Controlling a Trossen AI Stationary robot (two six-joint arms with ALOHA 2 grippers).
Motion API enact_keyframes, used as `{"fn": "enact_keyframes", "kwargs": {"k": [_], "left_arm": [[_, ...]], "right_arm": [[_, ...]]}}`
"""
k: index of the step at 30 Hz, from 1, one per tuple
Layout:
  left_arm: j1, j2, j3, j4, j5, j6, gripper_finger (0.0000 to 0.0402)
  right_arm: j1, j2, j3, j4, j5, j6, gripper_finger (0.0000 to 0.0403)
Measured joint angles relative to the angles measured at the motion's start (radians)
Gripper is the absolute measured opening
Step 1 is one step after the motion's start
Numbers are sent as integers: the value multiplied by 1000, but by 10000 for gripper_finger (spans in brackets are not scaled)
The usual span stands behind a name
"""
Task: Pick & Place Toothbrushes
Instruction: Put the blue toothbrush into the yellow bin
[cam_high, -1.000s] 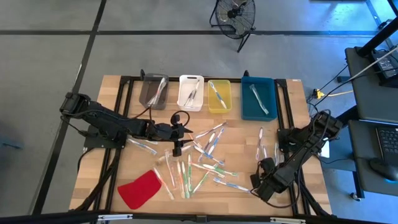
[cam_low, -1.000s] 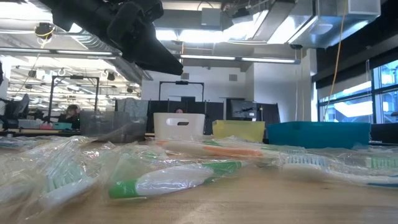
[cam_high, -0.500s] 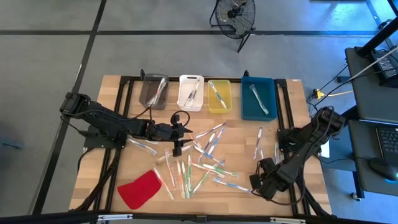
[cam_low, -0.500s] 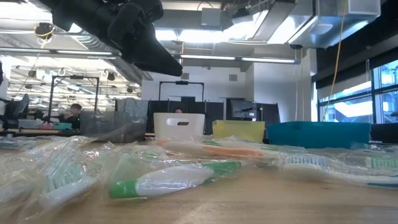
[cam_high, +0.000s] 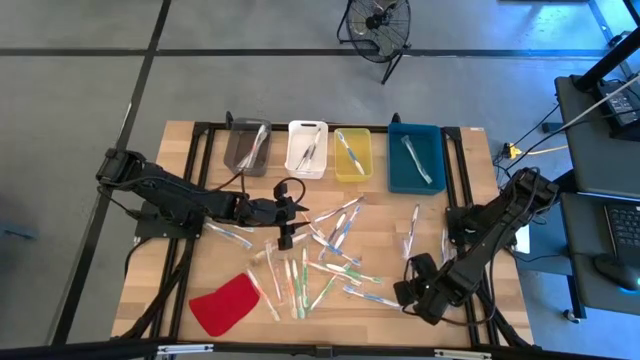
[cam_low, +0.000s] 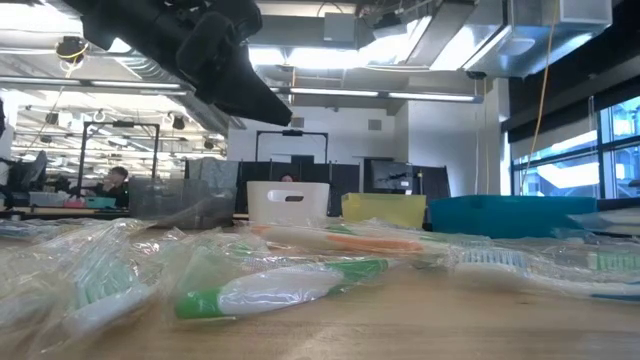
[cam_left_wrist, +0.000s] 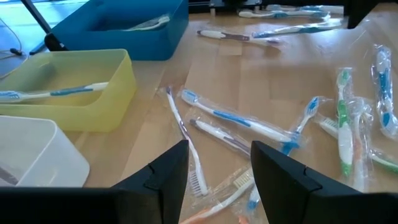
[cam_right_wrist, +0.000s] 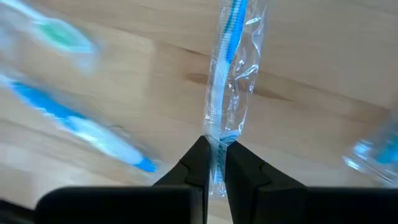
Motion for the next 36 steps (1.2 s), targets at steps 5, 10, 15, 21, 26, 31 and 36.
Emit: {"fn": "enact_keyframes", "kwargs": {"k": [5,10,15,21,26,31,36], "left_arm": [[0,0,0,-3,0,-8,168],[0,0,0,-7,0,-8,168],[0,0,0,-11,0,-8,168],[0,0,0,-11,10,-9,168],[0,0,0,-11,11,-11,168],[0,0,0,-11,12,-11,168],[0,0,0,-27,12,-12,168]], "right_arm": [[-23,0,1,38,96,-75,34],[-80,0,1,83,182,-207,34],[-158,-1,1,167,243,-403,34],[-270,-1,1,249,297,-669,34],[-386,-1,1,325,298,-905,34],[-505,-1,1,427,297,-1149,34],[-624,-1,1,516,293,-1347,34]]}}
